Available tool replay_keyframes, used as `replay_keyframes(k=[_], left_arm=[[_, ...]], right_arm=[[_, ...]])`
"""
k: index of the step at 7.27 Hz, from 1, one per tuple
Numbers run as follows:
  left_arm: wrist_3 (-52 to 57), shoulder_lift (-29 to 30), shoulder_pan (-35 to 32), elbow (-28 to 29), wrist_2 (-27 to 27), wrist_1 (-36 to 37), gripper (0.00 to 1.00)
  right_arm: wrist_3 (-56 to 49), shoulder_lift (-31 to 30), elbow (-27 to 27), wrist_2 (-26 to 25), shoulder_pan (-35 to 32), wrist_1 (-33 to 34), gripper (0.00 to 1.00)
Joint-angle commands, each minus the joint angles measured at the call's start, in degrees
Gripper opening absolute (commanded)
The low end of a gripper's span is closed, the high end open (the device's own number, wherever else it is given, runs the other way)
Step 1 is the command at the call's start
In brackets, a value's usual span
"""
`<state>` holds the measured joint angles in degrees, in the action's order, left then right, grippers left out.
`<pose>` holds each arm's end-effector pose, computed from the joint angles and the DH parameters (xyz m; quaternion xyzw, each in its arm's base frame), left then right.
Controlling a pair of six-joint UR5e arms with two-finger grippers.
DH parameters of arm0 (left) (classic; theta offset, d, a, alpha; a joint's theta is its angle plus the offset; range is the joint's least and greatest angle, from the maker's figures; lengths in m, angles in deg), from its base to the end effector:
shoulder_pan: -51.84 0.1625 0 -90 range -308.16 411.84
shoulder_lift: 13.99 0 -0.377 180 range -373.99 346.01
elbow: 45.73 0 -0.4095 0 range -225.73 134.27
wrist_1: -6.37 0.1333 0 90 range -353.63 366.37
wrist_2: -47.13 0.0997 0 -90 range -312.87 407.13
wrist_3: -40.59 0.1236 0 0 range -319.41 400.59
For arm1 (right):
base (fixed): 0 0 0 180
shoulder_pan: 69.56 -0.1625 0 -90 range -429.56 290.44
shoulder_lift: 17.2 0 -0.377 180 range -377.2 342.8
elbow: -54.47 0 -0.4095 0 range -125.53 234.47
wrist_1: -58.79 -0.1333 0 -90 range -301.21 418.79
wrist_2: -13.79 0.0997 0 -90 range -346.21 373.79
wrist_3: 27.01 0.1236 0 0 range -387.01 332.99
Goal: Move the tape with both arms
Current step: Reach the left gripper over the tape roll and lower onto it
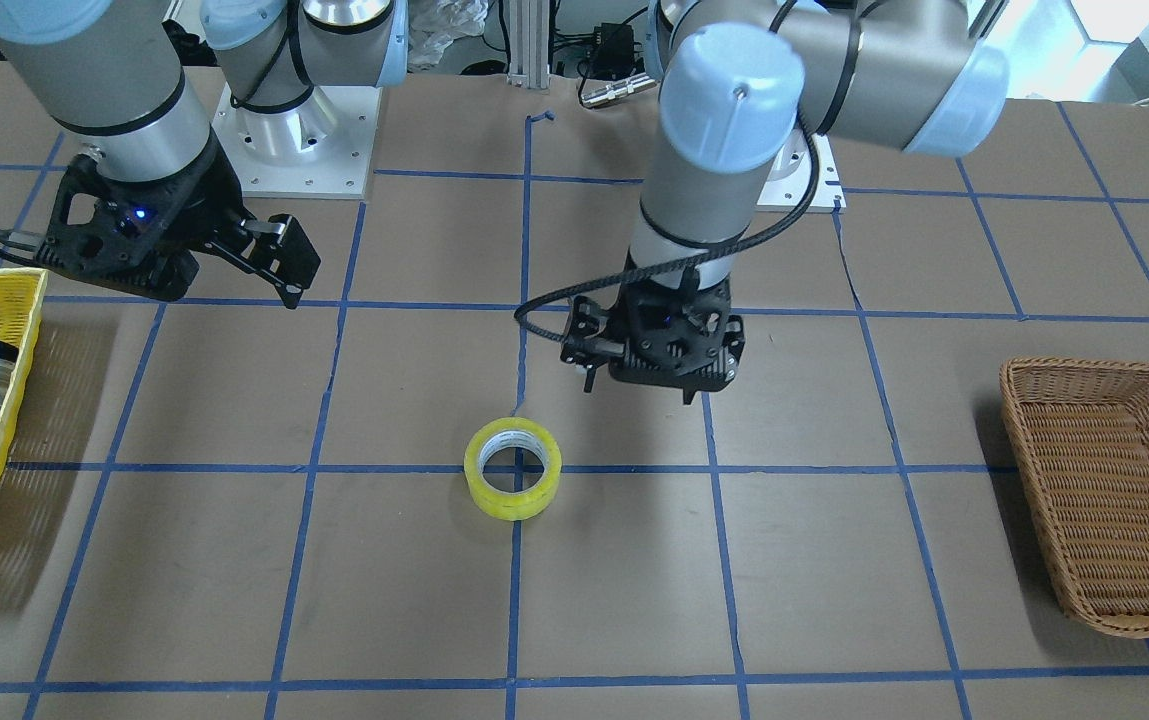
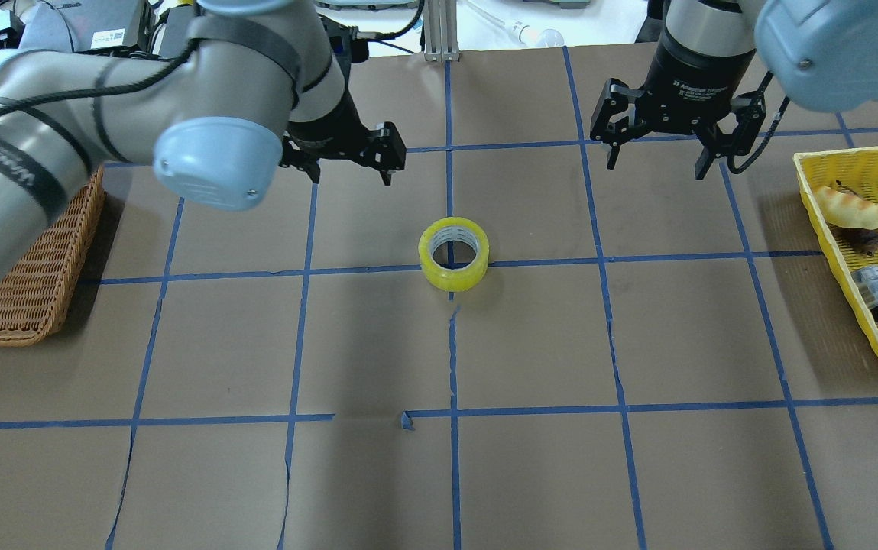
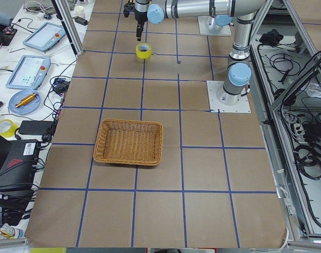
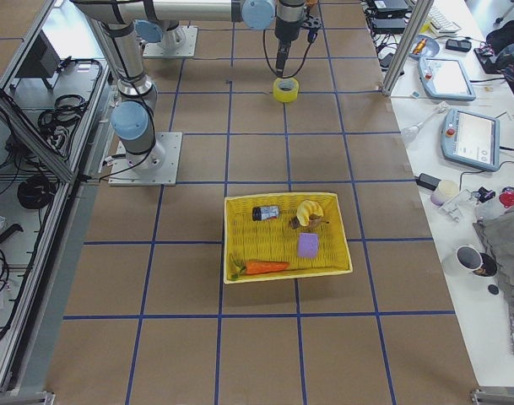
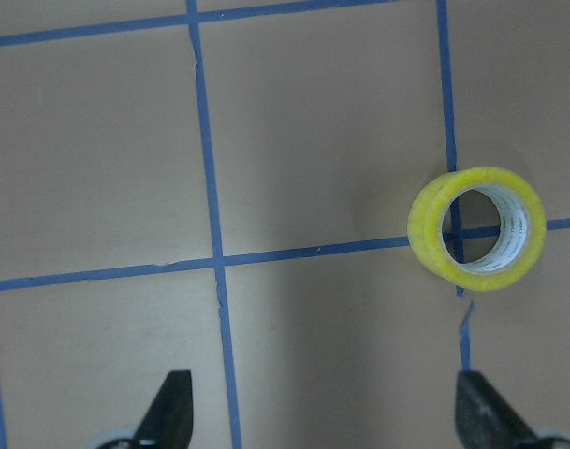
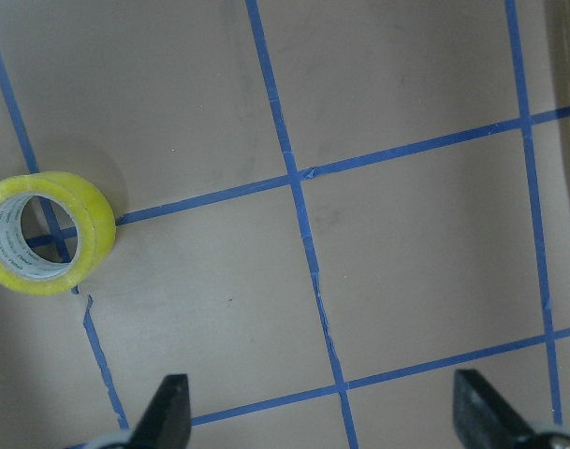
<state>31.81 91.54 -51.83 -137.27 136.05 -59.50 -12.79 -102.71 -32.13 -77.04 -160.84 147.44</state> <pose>-0.2751 -0.5573 0.2951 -0.0432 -0.9971 0.0586 0.0212 0.1434 -0.5302 0.4028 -0.1125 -0.9934 -0.0201 0.0100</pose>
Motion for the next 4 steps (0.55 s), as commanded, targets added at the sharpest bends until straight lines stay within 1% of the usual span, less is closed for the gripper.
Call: replay_keyframes(k=[1,3,4], left_arm=[[-3.3,8.2,-3.4,-0.5,-0.1,5.4,1.00],[-3.7,12.6,-4.5,-0.7,-0.1,7.2,1.00],[-3.9,14.2,-4.8,-1.5,-0.1,8.6,1.00]], right_arm=[[-0.2,-1.0,-0.2,-0.6,0.3,0.7,1.00],[-0.4,-0.6,-0.5,-0.7,0.4,-0.1,1.00],[-0.5,-1.2,-0.4,0.5,0.1,0.4,1.00]])
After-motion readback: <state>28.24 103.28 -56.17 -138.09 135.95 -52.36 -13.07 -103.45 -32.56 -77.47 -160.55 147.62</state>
